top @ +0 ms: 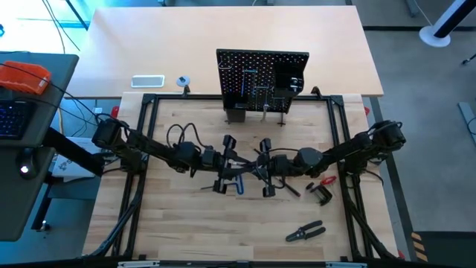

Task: Hang tools onto peg board
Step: Hang the wrench on the pegboard

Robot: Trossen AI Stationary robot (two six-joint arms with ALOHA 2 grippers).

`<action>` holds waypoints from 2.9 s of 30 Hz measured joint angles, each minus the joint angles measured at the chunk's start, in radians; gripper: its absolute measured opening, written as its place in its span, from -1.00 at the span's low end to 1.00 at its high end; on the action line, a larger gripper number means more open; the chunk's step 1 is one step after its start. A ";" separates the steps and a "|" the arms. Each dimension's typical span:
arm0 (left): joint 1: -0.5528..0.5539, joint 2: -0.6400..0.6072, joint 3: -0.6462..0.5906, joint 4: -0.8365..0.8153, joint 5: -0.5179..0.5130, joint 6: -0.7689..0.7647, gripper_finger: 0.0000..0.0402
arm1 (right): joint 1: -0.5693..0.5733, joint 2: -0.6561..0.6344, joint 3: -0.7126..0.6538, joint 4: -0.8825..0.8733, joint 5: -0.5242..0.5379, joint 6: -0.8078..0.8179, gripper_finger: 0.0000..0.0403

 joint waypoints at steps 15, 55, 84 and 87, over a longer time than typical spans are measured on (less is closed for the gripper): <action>0.000 0.001 0.000 0.036 0.031 0.008 -0.68 | 0.003 0.000 0.003 -0.007 0.003 0.008 -0.99; 0.006 -0.063 -0.028 -0.353 0.034 0.074 -1.00 | 0.105 -0.015 0.002 -0.430 0.325 0.105 -0.81; 0.284 0.199 -0.188 -0.641 -0.201 -0.129 -0.29 | 0.090 0.072 0.002 -0.964 0.555 0.462 -0.51; 0.301 0.236 -0.184 -0.613 -0.132 -0.156 -0.26 | 0.067 0.095 0.002 -0.957 0.553 0.461 -0.51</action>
